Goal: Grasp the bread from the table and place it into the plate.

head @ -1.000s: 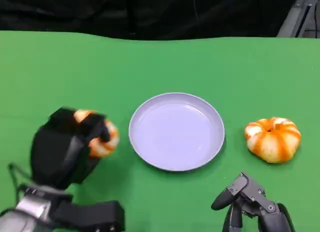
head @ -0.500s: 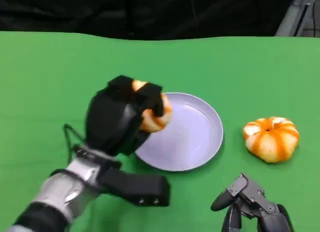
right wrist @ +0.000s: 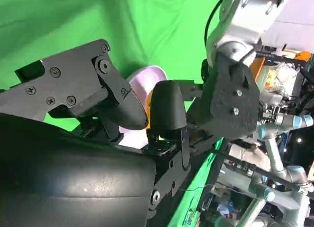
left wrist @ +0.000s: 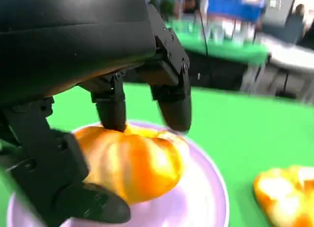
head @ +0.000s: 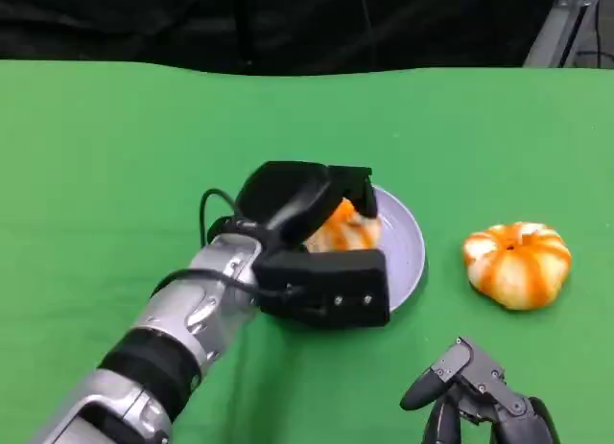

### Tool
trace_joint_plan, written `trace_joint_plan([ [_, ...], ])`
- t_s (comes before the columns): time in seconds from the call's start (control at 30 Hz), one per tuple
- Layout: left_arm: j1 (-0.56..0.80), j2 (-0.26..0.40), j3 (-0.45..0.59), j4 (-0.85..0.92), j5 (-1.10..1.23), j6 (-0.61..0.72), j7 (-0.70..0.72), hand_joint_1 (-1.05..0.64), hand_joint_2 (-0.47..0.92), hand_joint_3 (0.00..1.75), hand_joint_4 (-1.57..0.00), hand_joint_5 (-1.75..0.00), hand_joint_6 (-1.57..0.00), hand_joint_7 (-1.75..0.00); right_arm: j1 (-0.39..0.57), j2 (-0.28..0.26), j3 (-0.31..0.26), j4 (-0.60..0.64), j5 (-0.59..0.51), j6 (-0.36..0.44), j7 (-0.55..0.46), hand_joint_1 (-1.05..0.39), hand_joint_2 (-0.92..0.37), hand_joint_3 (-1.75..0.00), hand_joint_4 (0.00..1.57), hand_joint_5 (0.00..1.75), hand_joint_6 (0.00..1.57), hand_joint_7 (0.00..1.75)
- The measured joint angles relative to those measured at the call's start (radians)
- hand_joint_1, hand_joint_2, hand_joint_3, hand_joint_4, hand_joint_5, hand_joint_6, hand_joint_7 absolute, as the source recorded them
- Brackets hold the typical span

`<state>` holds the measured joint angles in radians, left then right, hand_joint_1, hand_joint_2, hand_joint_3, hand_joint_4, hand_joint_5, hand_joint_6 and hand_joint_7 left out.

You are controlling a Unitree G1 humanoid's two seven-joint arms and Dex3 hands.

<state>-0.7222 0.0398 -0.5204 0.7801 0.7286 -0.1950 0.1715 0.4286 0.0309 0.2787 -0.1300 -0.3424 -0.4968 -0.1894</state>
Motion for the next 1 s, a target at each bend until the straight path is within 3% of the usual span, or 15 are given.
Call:
trace_joint_plan([
  [0.1, 0.002, 0.011, -0.011, -0.061, 0.005, 0.057, -0.076, -0.77, 0.92, 0.25, -0.01, -0.37, -0.16, -0.06, 0.001, 0.001, 0.001, -0.007, -0.002, 0.011, 0.0, -0.13, -0.73, -1.42, 0.78, 1.75, 0.39, 1.75],
  [0.17, 0.002, 0.02, -0.03, -0.102, 0.025, 0.101, -0.129, -0.85, 0.92, 0.32, 0.0, -0.19, -0.1, -0.03, 0.003, 0.002, 0.003, -0.01, -0.001, 0.012, 0.0, -0.13, -0.73, -1.42, 0.78, 1.75, 0.39, 1.75],
  [0.27, 0.004, 0.032, -0.056, -0.14, 0.038, 0.161, -0.221, -0.91, 0.92, 0.37, 0.0, -0.11, -0.08, -0.02, 0.003, 0.002, 0.004, -0.01, 0.0, 0.012, 0.001, -0.13, -0.74, -1.41, 0.76, 1.75, 0.39, 1.75],
  [0.47, 0.012, 0.081, -0.068, -0.203, 0.032, 0.193, -0.327, -0.94, 0.92, 0.41, 0.0, -0.12, -0.09, -0.03, 0.0, 0.002, 0.001, -0.01, 0.001, 0.013, 0.001, -0.12, -0.74, -1.41, 0.76, 1.75, 0.39, 1.75],
  [0.57, 0.047, 0.111, -0.04, -0.265, -0.006, 0.19, -0.362, -0.9, 0.92, 0.37, 0.0, -0.24, -0.1, -0.04, -0.003, 0.001, 0.0, -0.01, -0.001, 0.013, 0.001, -0.12, -0.73, -1.4, 0.77, 1.75, 0.39, 1.75],
  [0.77, 0.212, 0.195, 0.116, -0.499, -0.197, 0.144, -0.413, -0.73, 0.92, 0.26, -0.01, -0.65, -0.26, -0.14, -0.005, 0.002, 0.001, -0.01, 0.002, 0.014, 0.003, -0.12, -0.73, -1.41, 0.77, 1.75, 0.39, 1.75],
  [1.0, 0.49, 0.225, 0.293, -0.69, -0.408, -0.003, -0.387, -0.47, 0.92, 0.17, -0.28, -1.0, -0.52, -0.29, -0.002, 0.002, 0.001, -0.011, 0.001, 0.013, 0.001, -0.12, -0.74, -1.41, 0.77, 1.75, 0.39, 1.75],
])
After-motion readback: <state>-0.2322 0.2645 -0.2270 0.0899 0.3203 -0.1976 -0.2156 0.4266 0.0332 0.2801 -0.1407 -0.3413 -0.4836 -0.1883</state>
